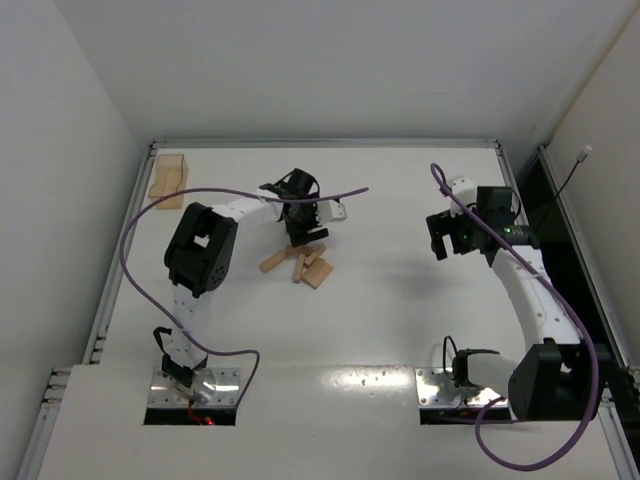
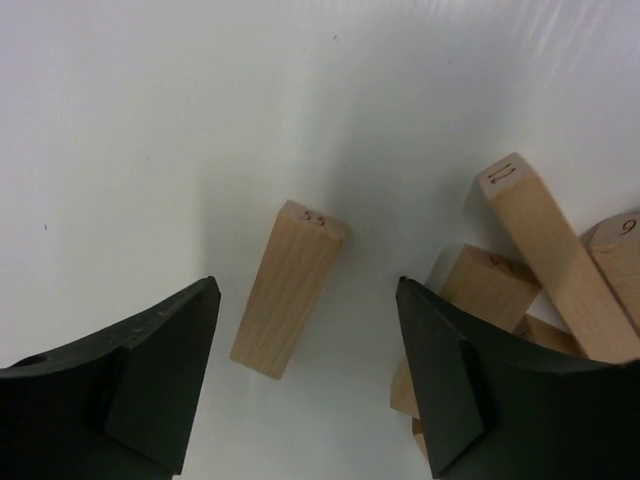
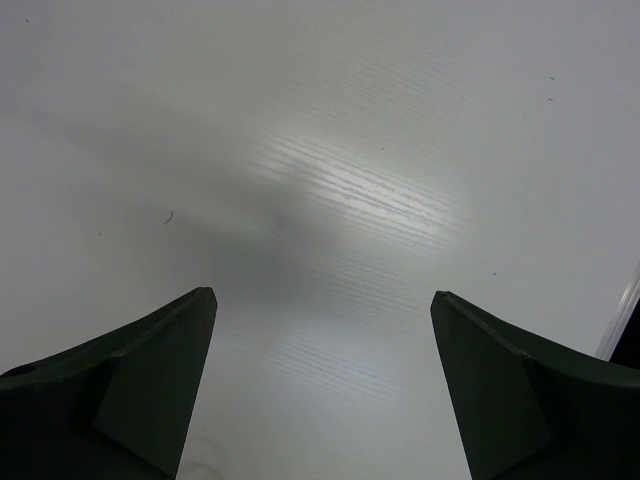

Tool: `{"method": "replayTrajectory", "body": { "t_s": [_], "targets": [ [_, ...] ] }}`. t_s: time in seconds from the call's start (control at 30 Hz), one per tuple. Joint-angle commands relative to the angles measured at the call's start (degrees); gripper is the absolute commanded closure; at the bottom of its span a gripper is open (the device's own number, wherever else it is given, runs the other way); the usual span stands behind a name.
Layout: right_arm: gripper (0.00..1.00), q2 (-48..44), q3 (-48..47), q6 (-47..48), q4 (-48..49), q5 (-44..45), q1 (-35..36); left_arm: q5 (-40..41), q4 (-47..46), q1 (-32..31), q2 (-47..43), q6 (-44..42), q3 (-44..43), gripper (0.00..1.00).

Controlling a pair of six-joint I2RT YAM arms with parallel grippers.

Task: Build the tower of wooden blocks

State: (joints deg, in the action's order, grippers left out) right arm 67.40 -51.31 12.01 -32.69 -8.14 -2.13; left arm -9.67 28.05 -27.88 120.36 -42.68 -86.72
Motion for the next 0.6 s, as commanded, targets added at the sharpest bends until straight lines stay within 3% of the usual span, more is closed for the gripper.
{"method": "replayTrajectory", "body": {
  "t_s": [0.0,0.03,0.2,0.4,0.57],
  "targets": [
    [0.14,0.0,0.0,-0.4,0.7,-1.4,-0.2,0.2,2.2,-1.3,2.1,-2.1,1.5,0.33],
    [0.14,0.0,0.0,-0.4,0.7,-1.4,-0.2,0.2,2.2,-1.3,2.9,-2.1,0.8,0.36],
    [0.14,0.0,0.0,-0.4,0.7,-1.4,-0.2,-1.0,4.3,-1.3,4.5,0.0,-2.9,0.74],
    [0.14,-0.5,0.0,-0.4,0.7,-1.4,-0.2,-3.0,7.1,-0.3,6.6,5.4,-7.0,0.98],
    [0.14,-1.0,0.0,-0.4,0.7,-1.4,-0.2,-6.3,9.7,0.3,9.4,17.4,-13.5,1.0]
  ]
}}
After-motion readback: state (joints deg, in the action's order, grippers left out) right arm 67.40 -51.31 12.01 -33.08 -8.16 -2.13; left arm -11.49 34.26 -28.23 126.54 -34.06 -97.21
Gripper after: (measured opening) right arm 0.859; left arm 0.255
